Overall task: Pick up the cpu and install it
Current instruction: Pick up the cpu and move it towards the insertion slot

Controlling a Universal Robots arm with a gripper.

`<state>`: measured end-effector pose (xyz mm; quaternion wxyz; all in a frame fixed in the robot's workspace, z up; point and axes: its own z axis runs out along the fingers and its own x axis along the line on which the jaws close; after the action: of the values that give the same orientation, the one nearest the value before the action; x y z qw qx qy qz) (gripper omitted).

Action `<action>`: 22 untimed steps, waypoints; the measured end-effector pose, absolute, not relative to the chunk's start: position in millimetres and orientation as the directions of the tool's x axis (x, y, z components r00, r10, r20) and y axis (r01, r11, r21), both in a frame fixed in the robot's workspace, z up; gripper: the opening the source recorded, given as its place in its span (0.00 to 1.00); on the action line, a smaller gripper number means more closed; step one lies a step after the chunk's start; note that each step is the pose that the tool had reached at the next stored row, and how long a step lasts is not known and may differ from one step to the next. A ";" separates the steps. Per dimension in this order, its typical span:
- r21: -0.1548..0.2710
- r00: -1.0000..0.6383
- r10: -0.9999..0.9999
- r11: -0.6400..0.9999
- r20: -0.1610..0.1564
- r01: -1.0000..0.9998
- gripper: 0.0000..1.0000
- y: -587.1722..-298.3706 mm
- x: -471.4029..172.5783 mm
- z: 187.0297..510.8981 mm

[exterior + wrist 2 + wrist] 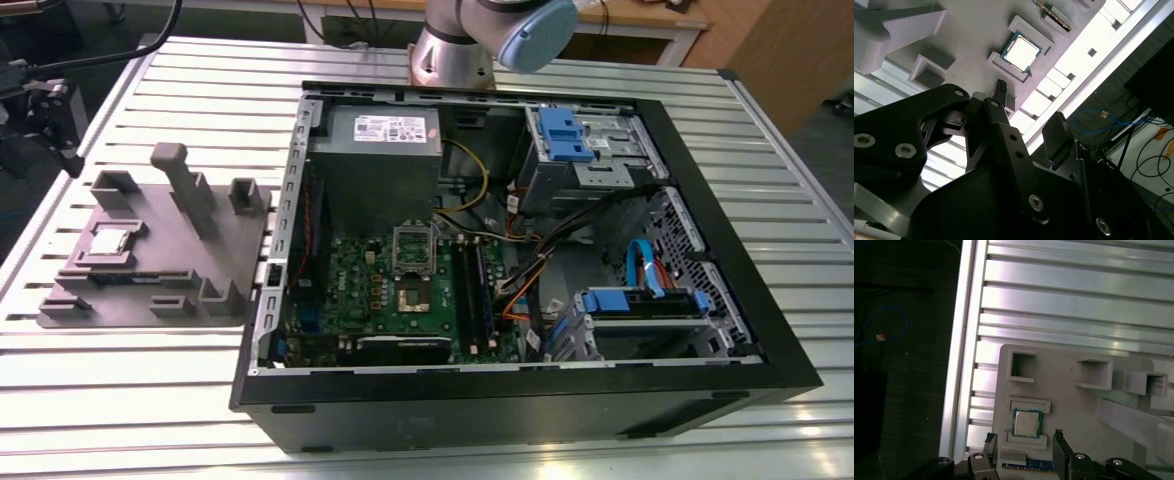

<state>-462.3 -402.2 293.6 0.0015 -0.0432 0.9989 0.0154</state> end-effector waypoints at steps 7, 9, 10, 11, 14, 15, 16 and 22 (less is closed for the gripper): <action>0.022 -0.996 -0.084 0.996 -0.005 -0.084 0.56 -402.5 -462.3 287.2; 0.019 -0.997 -0.073 0.997 -0.008 -0.074 0.56 -402.6 -462.3 285.1; 0.019 -0.998 -0.064 0.998 -0.008 -0.065 0.56 -402.6 -462.0 283.4; 0.020 -0.998 -0.058 0.998 -0.009 -0.058 0.56 -402.6 -461.5 281.6; 0.022 -0.999 -0.050 0.998 -0.008 -0.051 0.56 -402.6 -457.2 277.0; 0.022 -0.999 -0.050 0.999 -0.009 -0.050 0.56 -402.6 -455.6 276.1; 0.022 -0.999 -0.048 0.999 -0.009 -0.049 0.56 -402.6 -454.0 275.3; 0.022 -0.999 -0.045 0.999 -0.010 -0.045 0.56 -402.6 -453.0 266.3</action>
<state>-453.0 -402.6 266.3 0.0045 -0.0226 0.9997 0.0113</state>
